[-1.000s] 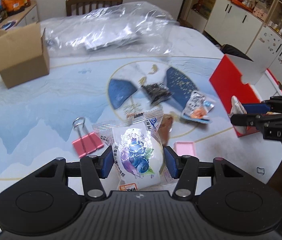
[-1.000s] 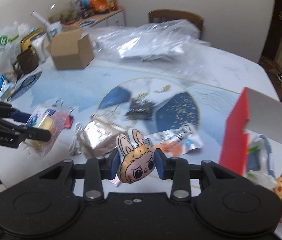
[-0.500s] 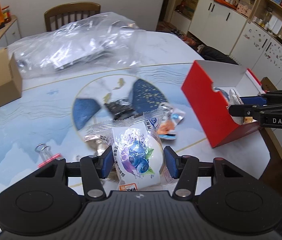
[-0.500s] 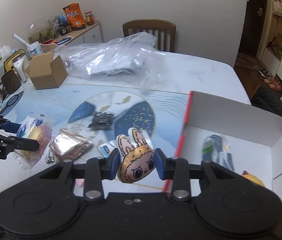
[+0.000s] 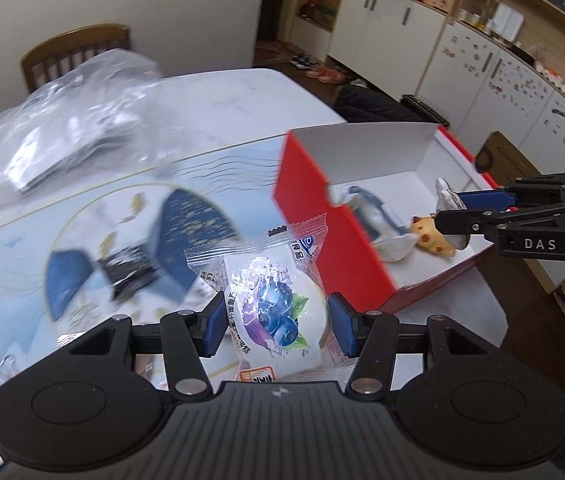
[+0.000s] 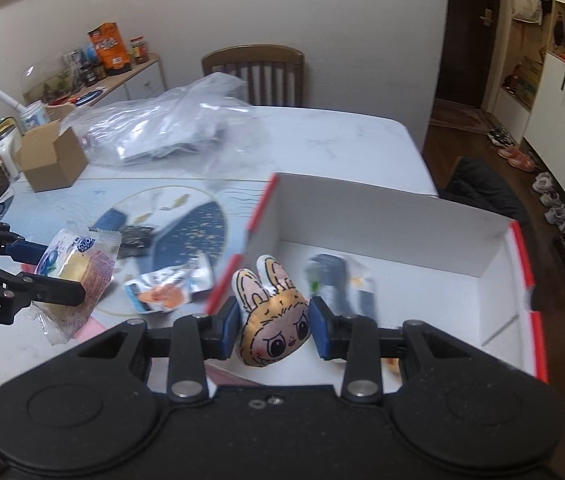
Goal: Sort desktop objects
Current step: 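Carry the blueberry bag and bunny keychain with both tools into the shoebox, then open both tools to release the blueberry bag and bunny keychain in the box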
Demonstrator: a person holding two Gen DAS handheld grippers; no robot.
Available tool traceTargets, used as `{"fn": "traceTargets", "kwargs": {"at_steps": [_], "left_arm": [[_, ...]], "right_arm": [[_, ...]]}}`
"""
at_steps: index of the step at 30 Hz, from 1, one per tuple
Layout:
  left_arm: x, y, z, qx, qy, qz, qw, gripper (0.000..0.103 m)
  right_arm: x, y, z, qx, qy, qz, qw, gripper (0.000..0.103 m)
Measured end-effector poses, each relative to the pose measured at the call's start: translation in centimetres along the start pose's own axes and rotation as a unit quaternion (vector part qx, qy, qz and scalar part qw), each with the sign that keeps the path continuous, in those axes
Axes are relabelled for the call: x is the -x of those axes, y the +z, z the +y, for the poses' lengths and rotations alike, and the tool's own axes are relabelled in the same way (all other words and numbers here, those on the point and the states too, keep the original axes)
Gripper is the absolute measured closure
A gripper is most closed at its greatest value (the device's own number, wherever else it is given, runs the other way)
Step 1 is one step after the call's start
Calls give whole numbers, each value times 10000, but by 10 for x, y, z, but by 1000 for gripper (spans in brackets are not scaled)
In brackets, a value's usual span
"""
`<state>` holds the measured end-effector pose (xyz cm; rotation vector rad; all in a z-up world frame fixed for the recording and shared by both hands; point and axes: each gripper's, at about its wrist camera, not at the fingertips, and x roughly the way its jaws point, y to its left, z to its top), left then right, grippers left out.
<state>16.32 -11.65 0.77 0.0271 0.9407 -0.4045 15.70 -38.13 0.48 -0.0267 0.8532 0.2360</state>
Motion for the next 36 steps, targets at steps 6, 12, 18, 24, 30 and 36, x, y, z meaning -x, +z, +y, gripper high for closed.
{"fn": "traceTargets", "kwargs": {"at_steps": [6, 12, 18, 24, 30, 36], "left_arm": [[-19, 19, -32, -258, -121, 16, 9996, 50], [-35, 35, -64, -580, -244, 45, 9980, 51], [-58, 50, -93, -915, -279, 174, 9953, 50], [-78, 61, -119, -1296, -349, 250, 9906, 51], [-102, 64, -131, -1482, -311, 455, 9874, 51], [-122, 59, -131, -1517, -209, 681, 9858, 51]], "right_arm": [[3, -5, -30, -115, -121, -14, 9999, 67], [5, -9, -57, -211, -219, -40, 9995, 67], [1, -11, -81, -287, -332, -12, 9990, 67], [-9, -10, -103, -349, -506, 34, 9981, 67], [-33, -8, -120, -363, -592, 244, 9973, 67], [-67, -9, -131, -479, -593, 570, 9955, 67]]}}
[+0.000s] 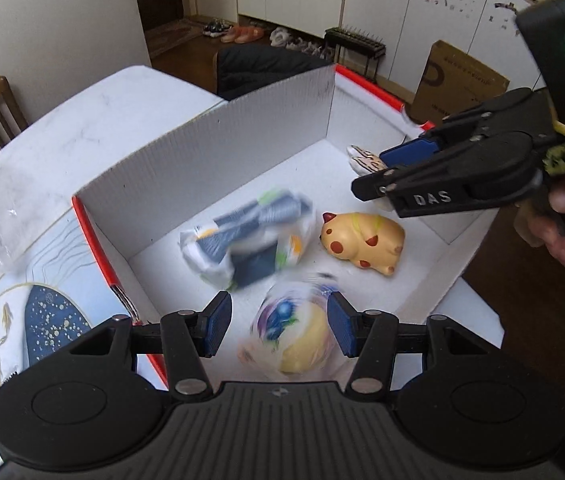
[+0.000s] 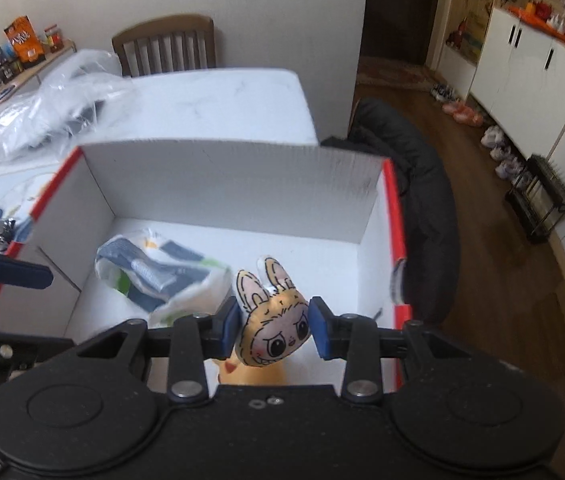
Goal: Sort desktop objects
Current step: 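Open both tools to release the blueberry bag and bunny keychain in the box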
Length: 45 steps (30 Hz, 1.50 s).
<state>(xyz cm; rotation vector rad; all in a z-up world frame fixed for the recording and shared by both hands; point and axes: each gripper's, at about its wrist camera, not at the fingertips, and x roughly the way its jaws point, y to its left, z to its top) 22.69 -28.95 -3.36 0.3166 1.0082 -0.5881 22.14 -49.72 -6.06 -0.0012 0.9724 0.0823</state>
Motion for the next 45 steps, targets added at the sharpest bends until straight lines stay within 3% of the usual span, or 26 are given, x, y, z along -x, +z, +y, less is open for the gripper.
{"fn": "traceTargets", "kwargs": {"at_steps": [17, 20, 23, 31, 32, 33, 35, 45], "left_arm": [[-3, -10, 15, 344, -70, 35, 9994, 51], [-1, -11, 15, 379, -108, 0, 9992, 51], [2, -11, 14, 415, -143, -49, 9990, 51], [13, -13, 17, 537, -132, -193, 9983, 41], [15, -14, 18, 556, -145, -209, 9981, 39], [17, -14, 19, 572, -153, -227, 9980, 38], [20, -16, 19, 601, -162, -265, 9977, 38], [37, -24, 24, 692, -184, -430, 9965, 33]], "right_arm": [[-32, 6, 13, 218, -85, 501, 9985, 66], [-31, 7, 13, 235, -91, 499, 9984, 63], [-27, 6, 14, 262, -104, 456, 9986, 53], [-8, 4, 15, 244, 57, 331, 9991, 52], [-5, 4, 15, 240, 87, 306, 9992, 48], [-2, 3, 15, 232, 109, 265, 9993, 37], [7, 1, 16, 233, 130, 147, 9995, 29], [31, 2, 27, 216, 298, -54, 9993, 27]]}}
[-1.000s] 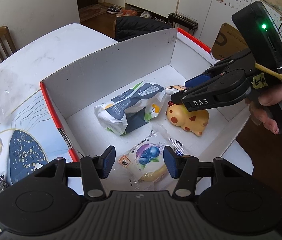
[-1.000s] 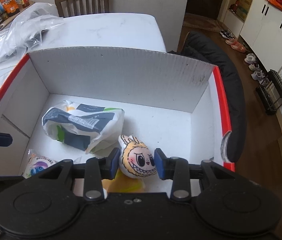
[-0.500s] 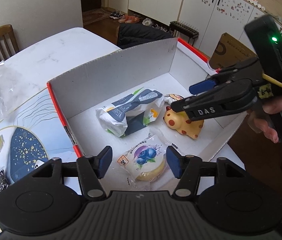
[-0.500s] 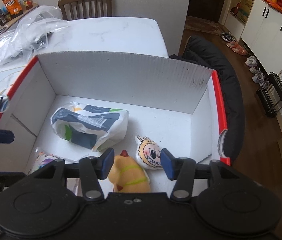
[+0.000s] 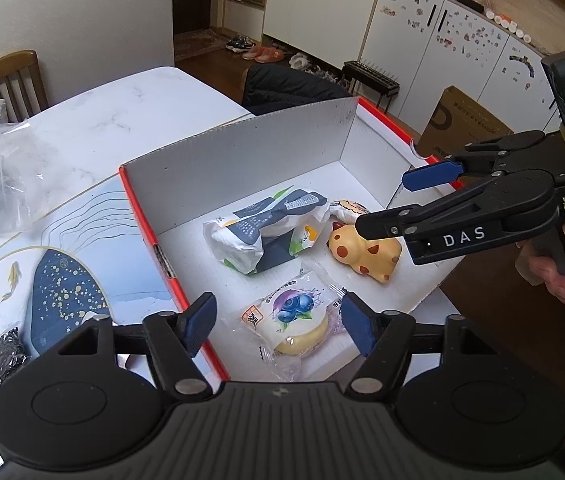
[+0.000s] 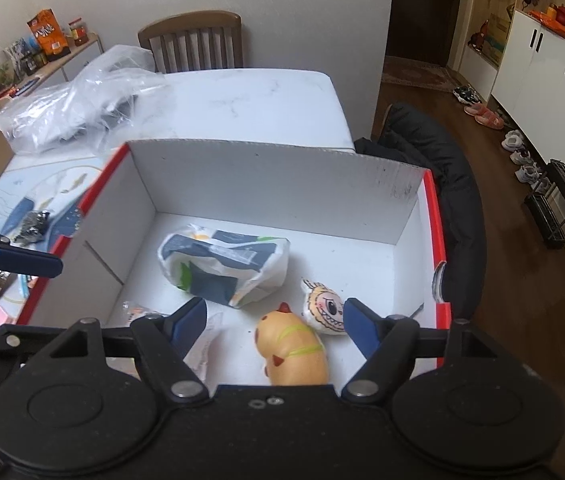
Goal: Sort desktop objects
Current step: 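Open both tools to release the blueberry bag and bunny keychain in the box, then move both tools back toward the pink clip and pink tray on the mat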
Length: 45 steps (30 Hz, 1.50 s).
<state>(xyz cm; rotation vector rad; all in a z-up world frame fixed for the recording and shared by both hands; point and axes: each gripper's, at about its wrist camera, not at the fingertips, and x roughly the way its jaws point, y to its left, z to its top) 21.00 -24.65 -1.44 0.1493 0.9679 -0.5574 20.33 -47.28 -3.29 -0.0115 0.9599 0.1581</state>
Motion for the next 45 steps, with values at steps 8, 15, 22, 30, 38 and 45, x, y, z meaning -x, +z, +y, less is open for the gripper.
{"fn": "traceTargets", "kwargs": {"at_steps": [8, 15, 22, 30, 38, 45], "left_arm": [[15, -8, 6, 12, -25, -111, 9999, 32], [30, -23, 23, 144, 8, -231, 9996, 25], [48, -40, 48, 283, 128, -348, 9989, 17], [73, -73, 92, 580, 356, -379, 9970, 2], [101, -110, 146, 1015, 727, -403, 9914, 2], [120, -139, 195, 1273, 1030, -357, 9858, 2]], "right_arm": [[13, -5, 16, 52, 140, -112, 9998, 24], [22, -7, 34, 42, 292, -275, 9992, 14], [26, -6, 63, 88, 322, -360, 9988, 14], [31, -7, 115, 320, 487, -399, 9975, 13], [28, -12, 174, 529, 670, -294, 9959, 13], [13, -18, 218, 532, 713, -157, 9959, 13]]}}
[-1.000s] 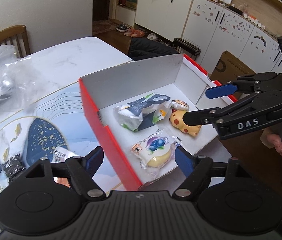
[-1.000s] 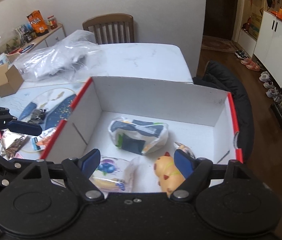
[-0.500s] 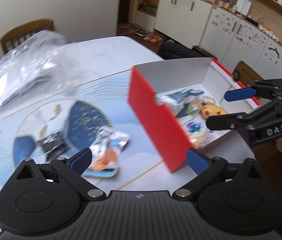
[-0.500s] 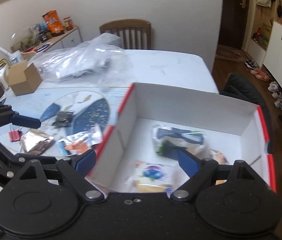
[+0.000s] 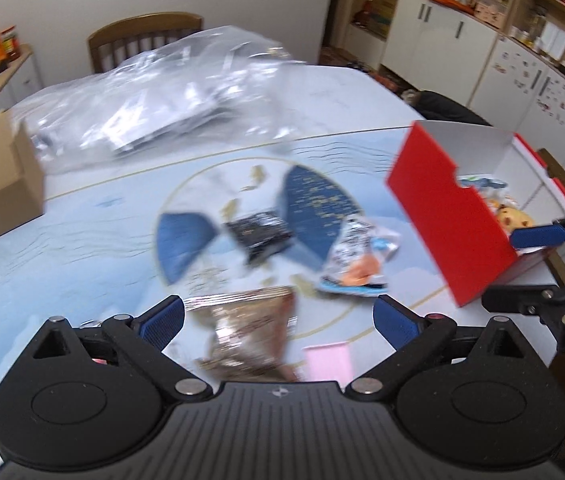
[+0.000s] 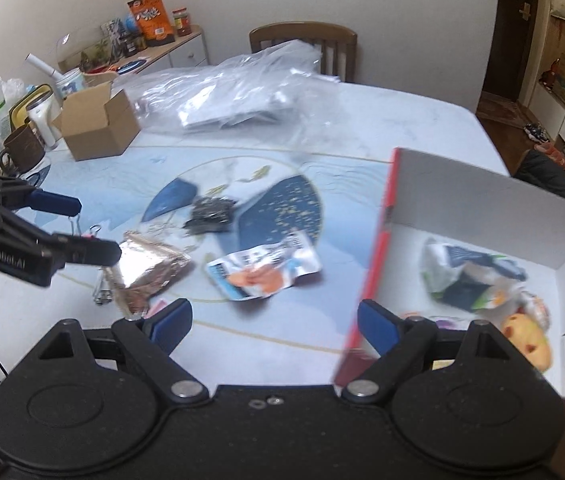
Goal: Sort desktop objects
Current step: 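Move both tools back toward the pink clip and pink tray on the mat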
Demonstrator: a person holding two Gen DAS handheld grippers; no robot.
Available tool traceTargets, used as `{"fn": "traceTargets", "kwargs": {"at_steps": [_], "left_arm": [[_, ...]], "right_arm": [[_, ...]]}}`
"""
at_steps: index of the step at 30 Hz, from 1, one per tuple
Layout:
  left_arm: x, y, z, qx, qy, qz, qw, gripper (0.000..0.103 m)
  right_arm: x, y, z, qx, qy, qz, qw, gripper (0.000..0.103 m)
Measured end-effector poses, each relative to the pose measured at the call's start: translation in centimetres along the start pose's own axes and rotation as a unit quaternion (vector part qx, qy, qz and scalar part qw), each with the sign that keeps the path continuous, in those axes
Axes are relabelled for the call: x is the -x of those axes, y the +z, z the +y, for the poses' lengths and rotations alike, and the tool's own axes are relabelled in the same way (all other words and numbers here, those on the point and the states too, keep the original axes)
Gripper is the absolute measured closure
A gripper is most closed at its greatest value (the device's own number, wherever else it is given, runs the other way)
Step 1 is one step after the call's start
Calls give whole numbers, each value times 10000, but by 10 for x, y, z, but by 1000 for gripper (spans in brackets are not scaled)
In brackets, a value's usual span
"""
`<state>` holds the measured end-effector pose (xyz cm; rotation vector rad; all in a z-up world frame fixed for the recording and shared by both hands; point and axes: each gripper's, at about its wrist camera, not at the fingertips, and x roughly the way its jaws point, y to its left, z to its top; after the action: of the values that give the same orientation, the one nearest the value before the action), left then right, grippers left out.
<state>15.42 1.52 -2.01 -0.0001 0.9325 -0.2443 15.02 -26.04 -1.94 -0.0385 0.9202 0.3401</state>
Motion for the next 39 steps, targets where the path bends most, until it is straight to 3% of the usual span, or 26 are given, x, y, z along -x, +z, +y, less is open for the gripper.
{"fn": "traceTargets", "kwargs": {"at_steps": [7, 19, 29, 39], "left_arm": [[-2, -15, 45, 147, 291, 82, 9994, 2], [-25, -40, 97, 363, 762, 362, 9958, 2], [-43, -48, 108, 413, 928, 529, 9934, 2], [-57, -44, 120, 890, 1101, 578, 9882, 2]], "right_arm": [[-22, -3, 37, -123, -4, 105, 9999, 13], [-71, -12, 82, -289, -403, 295, 9983, 13], [-104, -12, 90, -425, -659, 527, 9955, 16], [-120, -11, 93, -415, -743, 690, 9940, 19]]}}
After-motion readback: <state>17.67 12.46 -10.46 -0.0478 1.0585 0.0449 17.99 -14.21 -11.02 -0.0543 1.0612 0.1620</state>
